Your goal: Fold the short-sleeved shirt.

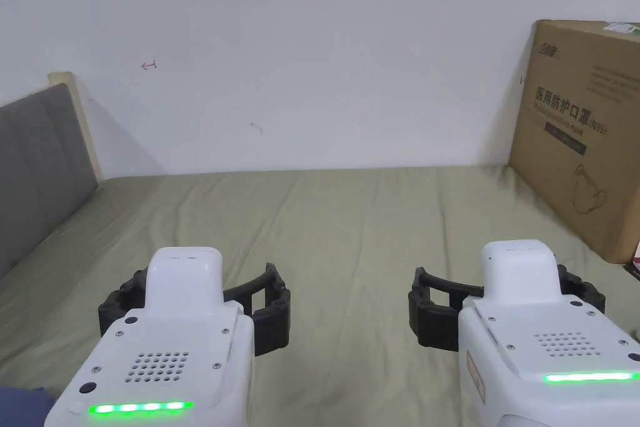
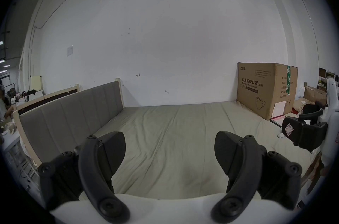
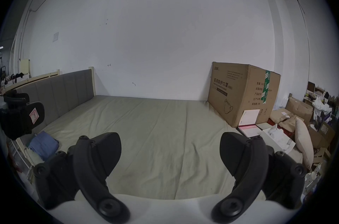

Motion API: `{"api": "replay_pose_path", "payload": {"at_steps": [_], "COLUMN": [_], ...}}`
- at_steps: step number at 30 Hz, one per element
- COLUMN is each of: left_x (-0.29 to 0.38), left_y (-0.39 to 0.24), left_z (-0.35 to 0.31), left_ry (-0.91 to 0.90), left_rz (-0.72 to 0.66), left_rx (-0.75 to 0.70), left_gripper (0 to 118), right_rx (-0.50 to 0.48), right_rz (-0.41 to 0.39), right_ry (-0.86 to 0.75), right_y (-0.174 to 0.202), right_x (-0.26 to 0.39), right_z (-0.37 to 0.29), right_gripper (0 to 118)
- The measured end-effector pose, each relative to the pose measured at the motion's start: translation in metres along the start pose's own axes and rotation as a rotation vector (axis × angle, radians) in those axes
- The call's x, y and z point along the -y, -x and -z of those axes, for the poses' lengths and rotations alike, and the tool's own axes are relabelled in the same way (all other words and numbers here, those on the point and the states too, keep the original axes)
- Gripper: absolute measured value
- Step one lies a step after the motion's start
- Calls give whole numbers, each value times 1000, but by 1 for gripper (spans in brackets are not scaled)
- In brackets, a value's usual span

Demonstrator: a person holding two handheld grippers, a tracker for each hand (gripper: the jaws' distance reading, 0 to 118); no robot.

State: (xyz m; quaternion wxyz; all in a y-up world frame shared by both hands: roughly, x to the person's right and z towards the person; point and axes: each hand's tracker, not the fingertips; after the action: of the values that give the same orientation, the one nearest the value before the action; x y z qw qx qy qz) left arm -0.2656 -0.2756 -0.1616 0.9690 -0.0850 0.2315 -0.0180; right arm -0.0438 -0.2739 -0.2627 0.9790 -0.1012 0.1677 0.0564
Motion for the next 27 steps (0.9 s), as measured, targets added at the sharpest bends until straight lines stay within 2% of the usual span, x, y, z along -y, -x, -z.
{"api": "replay_pose_path", "payload": {"at_steps": [3, 14, 18, 20, 27], "left_x": [-2, -6, -6, -4, 0], "left_y": [2, 1, -3, -6, -11], "left_z": [3, 12, 14, 14, 5], "left_ry": [26, 45, 76, 32, -12], "left_rz": [-25, -27, -13, -2, 5], "left_rx": [26, 105, 13, -37, 2], "left_gripper": [103, 103, 104, 104, 105], "right_rx": [9, -7, -5, -1, -4], "right_rz": [-9, -2, -2, -10, 0], "right_ry": [0, 24, 18, 20, 34], "right_y": [-1, -4, -6, -7, -11], "right_x": [3, -5, -4, -3, 2], "right_z": [4, 17, 18, 19, 24], "right_gripper": [113, 113, 113, 113, 113]}}
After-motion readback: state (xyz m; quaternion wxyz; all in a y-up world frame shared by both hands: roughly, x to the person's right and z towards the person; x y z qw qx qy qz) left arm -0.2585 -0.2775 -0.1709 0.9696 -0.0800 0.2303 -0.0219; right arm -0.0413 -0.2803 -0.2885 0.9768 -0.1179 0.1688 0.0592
